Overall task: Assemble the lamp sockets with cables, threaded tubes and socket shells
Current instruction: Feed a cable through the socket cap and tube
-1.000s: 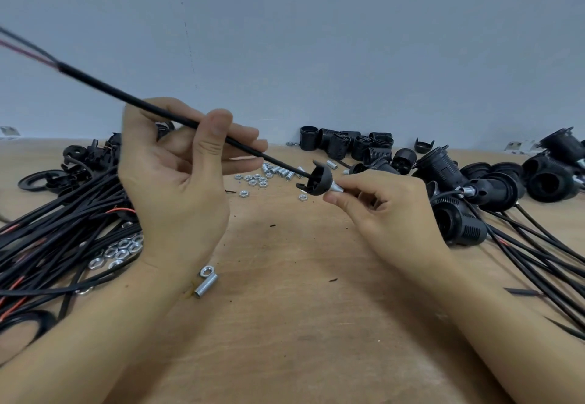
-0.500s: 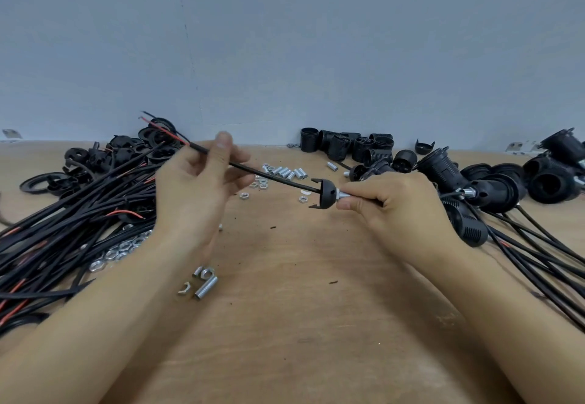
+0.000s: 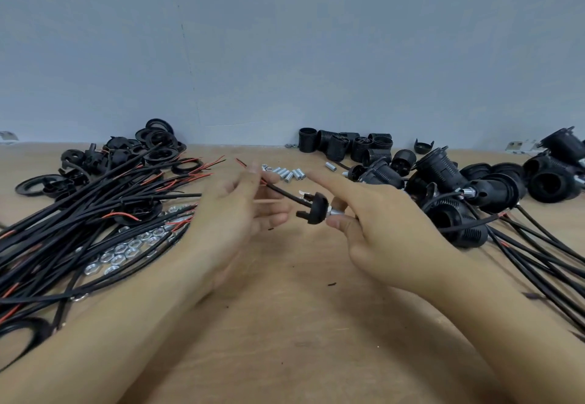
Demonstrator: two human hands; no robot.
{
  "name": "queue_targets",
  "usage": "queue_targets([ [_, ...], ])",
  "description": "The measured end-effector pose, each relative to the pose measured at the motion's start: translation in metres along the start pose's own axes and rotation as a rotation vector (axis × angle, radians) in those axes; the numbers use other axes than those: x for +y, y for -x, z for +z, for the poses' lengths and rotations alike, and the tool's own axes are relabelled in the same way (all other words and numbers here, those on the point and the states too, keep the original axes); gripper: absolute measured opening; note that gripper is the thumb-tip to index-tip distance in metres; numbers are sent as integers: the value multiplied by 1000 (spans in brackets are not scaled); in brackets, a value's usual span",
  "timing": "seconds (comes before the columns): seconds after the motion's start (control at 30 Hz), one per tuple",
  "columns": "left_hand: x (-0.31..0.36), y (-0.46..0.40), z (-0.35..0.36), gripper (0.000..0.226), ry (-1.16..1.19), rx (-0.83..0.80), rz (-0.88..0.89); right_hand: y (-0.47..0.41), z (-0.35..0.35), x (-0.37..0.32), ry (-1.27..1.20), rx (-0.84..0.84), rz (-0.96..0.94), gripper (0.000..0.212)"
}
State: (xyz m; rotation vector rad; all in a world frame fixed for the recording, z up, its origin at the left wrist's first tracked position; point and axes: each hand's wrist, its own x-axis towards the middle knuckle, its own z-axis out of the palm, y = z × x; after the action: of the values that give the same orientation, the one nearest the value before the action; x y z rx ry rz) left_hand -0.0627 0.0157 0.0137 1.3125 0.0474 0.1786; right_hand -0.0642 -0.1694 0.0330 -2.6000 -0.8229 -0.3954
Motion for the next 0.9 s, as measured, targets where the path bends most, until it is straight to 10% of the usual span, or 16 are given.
queue_targets([
  [0.9,-4,7,-3,8,-553,-105,134,-4,29,7,-450,33,129,23],
])
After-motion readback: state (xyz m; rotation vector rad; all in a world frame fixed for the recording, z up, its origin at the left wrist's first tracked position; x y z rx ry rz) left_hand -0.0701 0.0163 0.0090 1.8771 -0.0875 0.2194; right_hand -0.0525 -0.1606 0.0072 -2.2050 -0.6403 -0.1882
